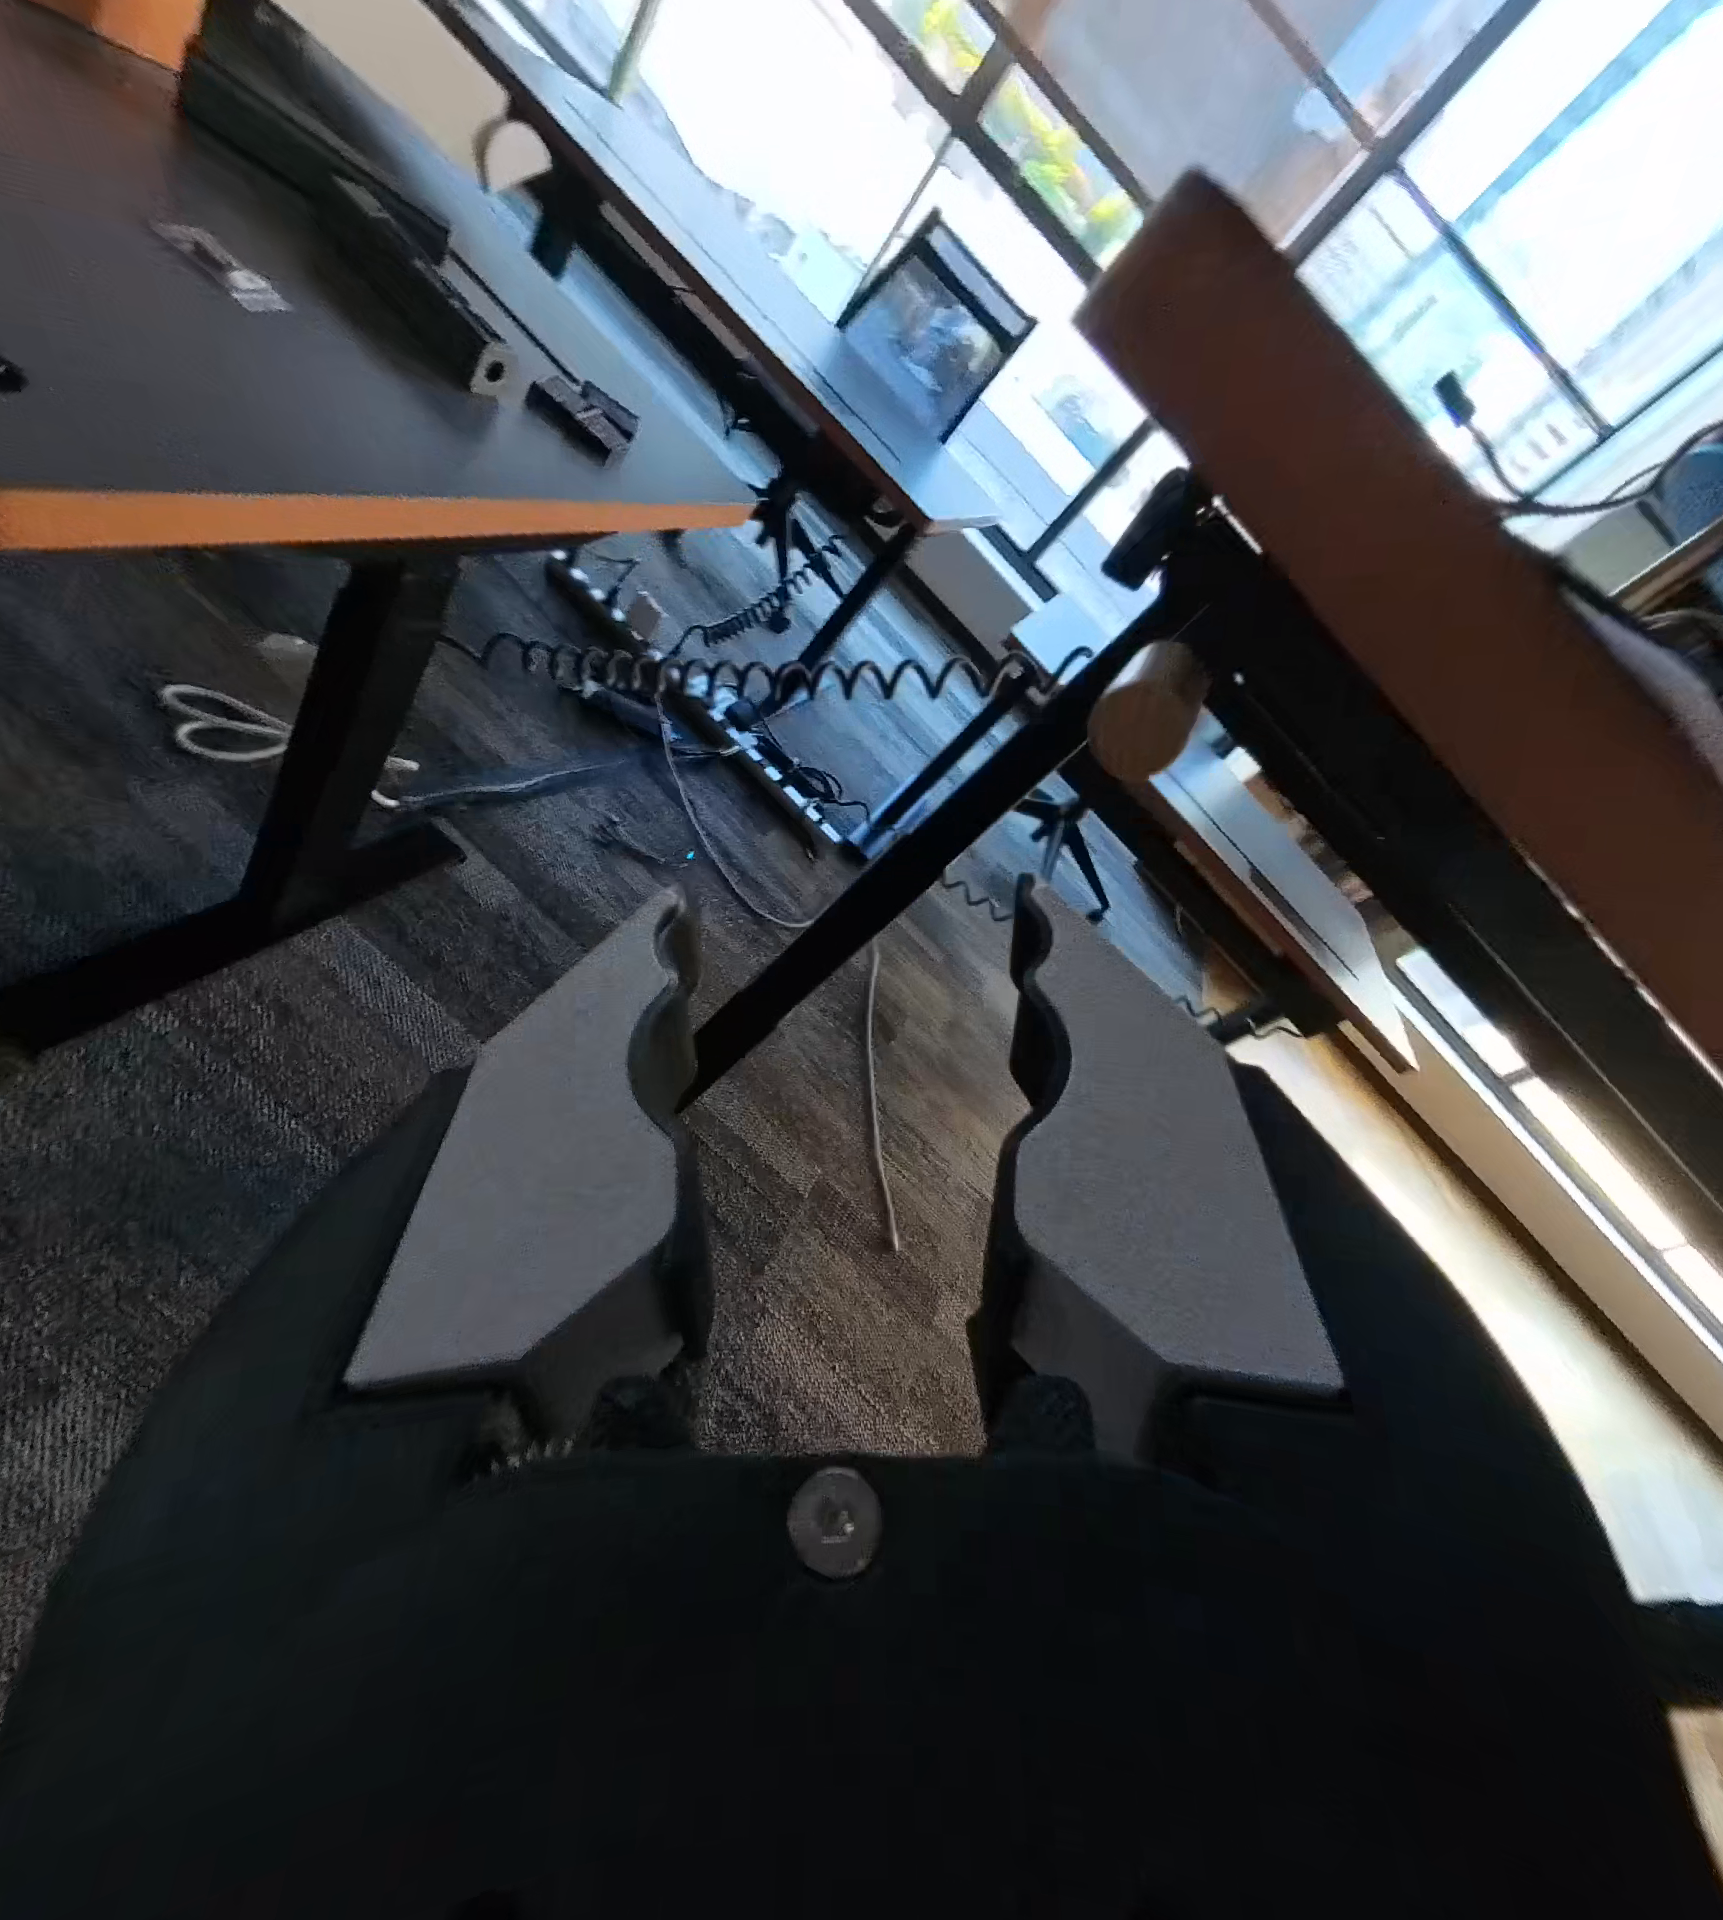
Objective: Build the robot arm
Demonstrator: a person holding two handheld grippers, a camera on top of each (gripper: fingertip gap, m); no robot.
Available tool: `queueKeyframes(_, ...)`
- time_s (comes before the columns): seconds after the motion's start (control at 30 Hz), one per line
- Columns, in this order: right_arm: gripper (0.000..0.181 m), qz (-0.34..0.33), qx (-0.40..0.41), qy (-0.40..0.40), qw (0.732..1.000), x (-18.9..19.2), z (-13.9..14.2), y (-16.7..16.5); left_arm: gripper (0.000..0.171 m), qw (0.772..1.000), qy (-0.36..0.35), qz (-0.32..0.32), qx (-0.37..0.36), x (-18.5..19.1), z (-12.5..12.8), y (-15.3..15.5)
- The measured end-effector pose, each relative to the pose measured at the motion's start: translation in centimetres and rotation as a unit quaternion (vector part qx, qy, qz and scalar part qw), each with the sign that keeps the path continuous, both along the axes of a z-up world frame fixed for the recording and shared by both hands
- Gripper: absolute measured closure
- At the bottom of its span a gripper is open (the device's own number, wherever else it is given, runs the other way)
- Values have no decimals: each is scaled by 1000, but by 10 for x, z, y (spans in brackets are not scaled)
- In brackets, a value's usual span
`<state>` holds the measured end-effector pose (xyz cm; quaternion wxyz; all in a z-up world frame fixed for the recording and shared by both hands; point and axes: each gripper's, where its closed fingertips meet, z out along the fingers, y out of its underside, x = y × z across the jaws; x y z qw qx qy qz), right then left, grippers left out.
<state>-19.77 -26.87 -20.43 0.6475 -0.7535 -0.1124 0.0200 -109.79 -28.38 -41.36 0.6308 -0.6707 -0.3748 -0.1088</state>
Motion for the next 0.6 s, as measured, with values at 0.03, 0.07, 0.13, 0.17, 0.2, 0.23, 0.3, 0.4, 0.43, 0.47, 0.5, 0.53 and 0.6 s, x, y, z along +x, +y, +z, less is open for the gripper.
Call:
queueKeyframes(0.03,124,-4,2,8,1000,15,4,14,113,1000,-2,12,-4,7,-2,4)
queueKeyframes(0.07,124,2,12,23,1000,26,10,26,113,1000,0,24,-5,15,0,7)
queueKeyframes(0.13,125,16,36,59,997,46,22,50,113,999,2,37,4,31,10,12)
queueKeyframes(0.17,127,21,41,75,996,55,25,62,113,999,1,38,3,41,15,12)
queueKeyframes(0.2,128,24,45,88,995,65,28,74,113,999,4,42,-1,49,19,11)
queueKeyframes(0.23,129,28,48,96,994,74,29,86,113,999,12,47,-3,55,26,8)
queueKeyframes(0.3,133,44,53,97,993,88,30,109,113,997,28,66,1,65,41,0)
queueKeyframes(0.4,135,85,45,84,992,106,24,145,113,994,42,100,26,92,69,-16)
queueKeyframes(0.43,135,102,36,80,991,112,21,158,113,992,50,106,41,106,83,-20)
queueKeyframes(0.47,135,121,27,76,989,117,18,171,113,991,63,109,55,123,99,-24)
queueKeyframes(0.5,135,141,20,72,987,124,16,184,113,989,78,111,65,142,115,-29)
queueKeyframes(0.53,135,160,15,71,984,130,15,198,113,986,95,115,72,162,130,-34)
queueKeyframes(0.6,136,203,14,83,976,141,21,225,114,981,122,121,92,206,160,-43)
